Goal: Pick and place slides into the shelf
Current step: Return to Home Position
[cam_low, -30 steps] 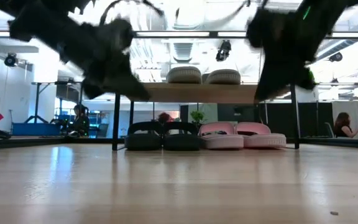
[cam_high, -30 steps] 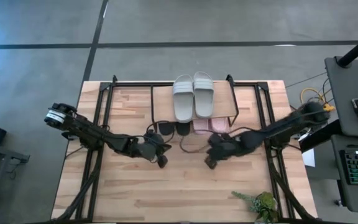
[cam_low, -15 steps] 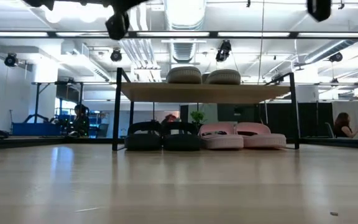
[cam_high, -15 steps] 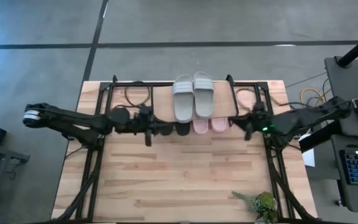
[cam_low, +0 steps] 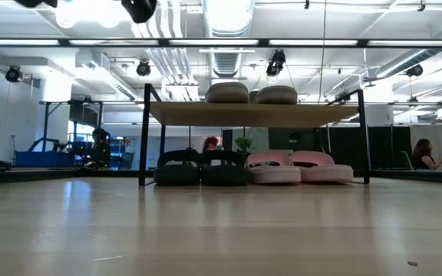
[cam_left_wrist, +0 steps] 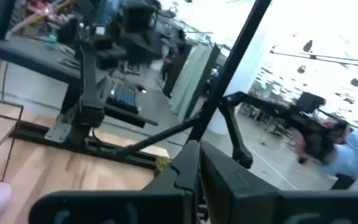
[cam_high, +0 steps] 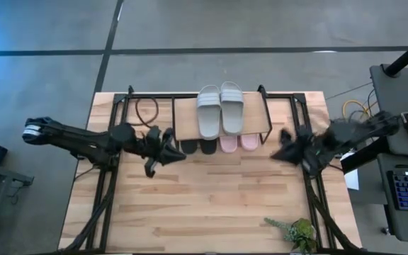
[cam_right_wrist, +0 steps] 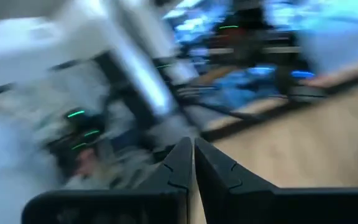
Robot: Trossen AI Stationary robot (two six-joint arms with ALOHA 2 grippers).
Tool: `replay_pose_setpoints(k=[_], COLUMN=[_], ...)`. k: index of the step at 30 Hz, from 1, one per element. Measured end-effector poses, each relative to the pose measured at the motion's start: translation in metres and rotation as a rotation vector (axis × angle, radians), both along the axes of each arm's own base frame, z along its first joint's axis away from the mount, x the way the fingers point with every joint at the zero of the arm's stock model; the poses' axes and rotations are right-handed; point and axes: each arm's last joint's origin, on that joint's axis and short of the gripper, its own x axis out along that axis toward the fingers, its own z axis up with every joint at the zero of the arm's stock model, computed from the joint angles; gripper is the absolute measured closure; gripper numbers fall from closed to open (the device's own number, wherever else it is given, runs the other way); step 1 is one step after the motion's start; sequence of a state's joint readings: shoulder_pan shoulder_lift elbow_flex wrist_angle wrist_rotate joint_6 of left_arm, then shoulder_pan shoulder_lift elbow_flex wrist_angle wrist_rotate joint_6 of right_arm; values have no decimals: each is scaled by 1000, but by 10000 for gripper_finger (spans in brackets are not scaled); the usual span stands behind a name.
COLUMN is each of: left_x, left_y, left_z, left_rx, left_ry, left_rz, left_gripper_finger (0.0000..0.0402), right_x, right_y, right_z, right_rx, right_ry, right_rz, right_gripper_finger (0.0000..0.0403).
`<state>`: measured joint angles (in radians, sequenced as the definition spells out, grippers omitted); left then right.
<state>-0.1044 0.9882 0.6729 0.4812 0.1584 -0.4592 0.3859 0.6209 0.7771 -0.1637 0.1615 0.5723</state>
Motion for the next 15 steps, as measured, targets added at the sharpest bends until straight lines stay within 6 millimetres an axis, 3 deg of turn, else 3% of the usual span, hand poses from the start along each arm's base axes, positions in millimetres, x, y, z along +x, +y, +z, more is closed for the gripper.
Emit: replay_pose_setpoints(k=[2,4,7,9,12,15], left_x=[6,15,20,13,-10,-33], left_y=[-8,-11,3,26,55,67], left_z=[-11,-21,-27,-23,-15,-15], left_rx=[12,32,92,100,127,138], left_ry=[-38,-91,-116,-103,-93,-31], left_rz=[2,13,25,13,-65,-36], left_gripper_finger=[402,402,402,402,402,402], right_x=[20,38,50,43,20,1], right_y=[12,17,5,-11,-32,-42], right_z=[-15,-33,-61,-66,-57,-66], right_rx=[-11,-4,-25,-15,-42,-71], right_ry=[-88,-161,-119,-118,-172,-49], right_rz=[110,96,57,78,29,-58], right_gripper_finger=[390,390,390,390,390,390])
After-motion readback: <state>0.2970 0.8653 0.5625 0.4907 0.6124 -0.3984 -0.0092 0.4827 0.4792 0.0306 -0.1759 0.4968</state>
